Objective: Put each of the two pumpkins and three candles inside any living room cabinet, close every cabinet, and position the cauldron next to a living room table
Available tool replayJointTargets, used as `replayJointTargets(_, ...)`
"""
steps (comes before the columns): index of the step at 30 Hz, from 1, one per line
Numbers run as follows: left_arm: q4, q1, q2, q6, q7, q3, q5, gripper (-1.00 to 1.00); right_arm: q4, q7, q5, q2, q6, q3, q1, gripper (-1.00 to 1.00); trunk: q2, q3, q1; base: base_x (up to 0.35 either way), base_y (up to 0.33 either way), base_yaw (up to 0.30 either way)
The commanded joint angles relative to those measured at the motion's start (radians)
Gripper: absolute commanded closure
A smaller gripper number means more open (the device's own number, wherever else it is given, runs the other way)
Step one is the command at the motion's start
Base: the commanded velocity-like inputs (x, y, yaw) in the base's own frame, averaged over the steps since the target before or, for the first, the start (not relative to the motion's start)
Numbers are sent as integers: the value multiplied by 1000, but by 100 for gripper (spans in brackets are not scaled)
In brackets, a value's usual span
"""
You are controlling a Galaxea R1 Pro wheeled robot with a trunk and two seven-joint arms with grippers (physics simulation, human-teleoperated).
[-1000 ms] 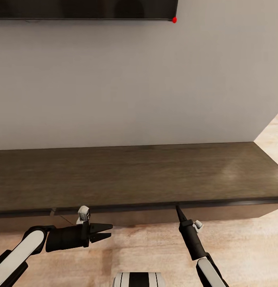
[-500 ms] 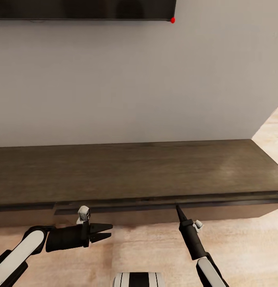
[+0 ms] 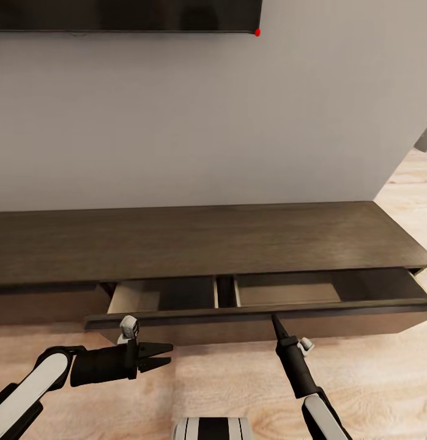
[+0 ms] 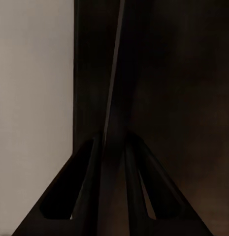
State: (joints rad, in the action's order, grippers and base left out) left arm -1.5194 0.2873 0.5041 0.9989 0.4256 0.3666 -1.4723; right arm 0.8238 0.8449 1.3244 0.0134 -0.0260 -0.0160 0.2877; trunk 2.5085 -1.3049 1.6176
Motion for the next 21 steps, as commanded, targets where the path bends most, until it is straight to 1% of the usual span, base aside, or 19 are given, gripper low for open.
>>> replayJointTargets(1, 1, 1, 1, 1, 7, 2, 4, -100, 1, 19, 1, 0, -5, -10, 1, 100, 0, 0, -1, -45, 0, 0)
replayJointTargets(7, 1, 1, 1, 1, 7, 2, 4, -100, 1, 19, 1, 0, -4, -10, 1, 100, 0, 0, -1, -20, 0, 0)
replayJointTargets(14, 0, 1, 1, 1, 7, 2, 4, -100, 1, 19, 1, 0, -3, -10, 1, 100, 0, 0, -1, -212, 0, 0)
replayJointTargets(21, -1, 1, 1, 0, 7, 2, 4, -100, 1, 19, 1, 1, -3, -10, 1, 100, 0, 0, -1, -36, 0, 0)
